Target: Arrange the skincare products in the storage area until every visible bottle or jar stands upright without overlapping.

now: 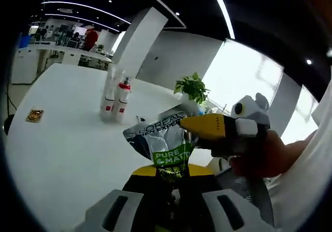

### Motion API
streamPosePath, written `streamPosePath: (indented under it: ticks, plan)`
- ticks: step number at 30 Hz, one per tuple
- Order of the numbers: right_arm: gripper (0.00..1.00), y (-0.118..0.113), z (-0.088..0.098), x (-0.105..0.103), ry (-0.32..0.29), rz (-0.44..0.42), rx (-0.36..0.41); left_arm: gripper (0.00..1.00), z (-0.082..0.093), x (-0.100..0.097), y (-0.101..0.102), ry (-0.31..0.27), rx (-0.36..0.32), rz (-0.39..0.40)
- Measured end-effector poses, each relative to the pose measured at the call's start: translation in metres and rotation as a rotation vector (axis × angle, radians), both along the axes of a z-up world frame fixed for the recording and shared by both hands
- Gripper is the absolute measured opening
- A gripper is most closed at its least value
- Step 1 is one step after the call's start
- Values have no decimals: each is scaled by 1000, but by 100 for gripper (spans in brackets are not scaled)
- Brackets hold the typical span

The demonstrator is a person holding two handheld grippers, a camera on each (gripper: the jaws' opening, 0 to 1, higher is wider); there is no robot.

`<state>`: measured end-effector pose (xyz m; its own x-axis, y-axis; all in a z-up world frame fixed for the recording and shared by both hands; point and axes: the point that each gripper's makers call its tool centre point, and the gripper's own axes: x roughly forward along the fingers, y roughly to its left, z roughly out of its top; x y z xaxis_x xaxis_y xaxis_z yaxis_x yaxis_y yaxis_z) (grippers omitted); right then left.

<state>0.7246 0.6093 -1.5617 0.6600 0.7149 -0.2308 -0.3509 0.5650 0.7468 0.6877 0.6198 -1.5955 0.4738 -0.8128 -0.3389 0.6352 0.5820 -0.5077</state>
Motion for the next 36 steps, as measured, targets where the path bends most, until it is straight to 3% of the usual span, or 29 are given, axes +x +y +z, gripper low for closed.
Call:
streamPosePath:
  ticks: [6, 9, 19, 23, 25, 29, 33, 36]
  plan:
    - [11, 3, -9, -4, 40, 26, -10, 19, -11, 0, 1, -31, 68, -24]
    - [10, 2, -12, -4, 52, 29, -13, 20, -13, 3, 1, -84, 118, -37]
    - [7, -2, -8, -4, 36, 22, -7, 29, -12, 5, 3, -34, 63, -26]
    - [7, -9, -7, -2, 47, -1, 21, 32, -7, 7, 8, 13, -16, -9]
    - [7, -13, -5, 0, 47, -18, 36, 33, -1, 9, 11, 47, -88, 6]
    - [6, -17, -5, 3, 51, -40, 53, 39, -5, 15, 25, 84, -100, 35]
    - [4, -16, -4, 2, 61, -32, 69, 40, 0, 23, 34, 138, -198, 103]
    - [3, -17, -3, 2, 56, -38, 68, 40, 1, 26, 38, 146, -230, 126]
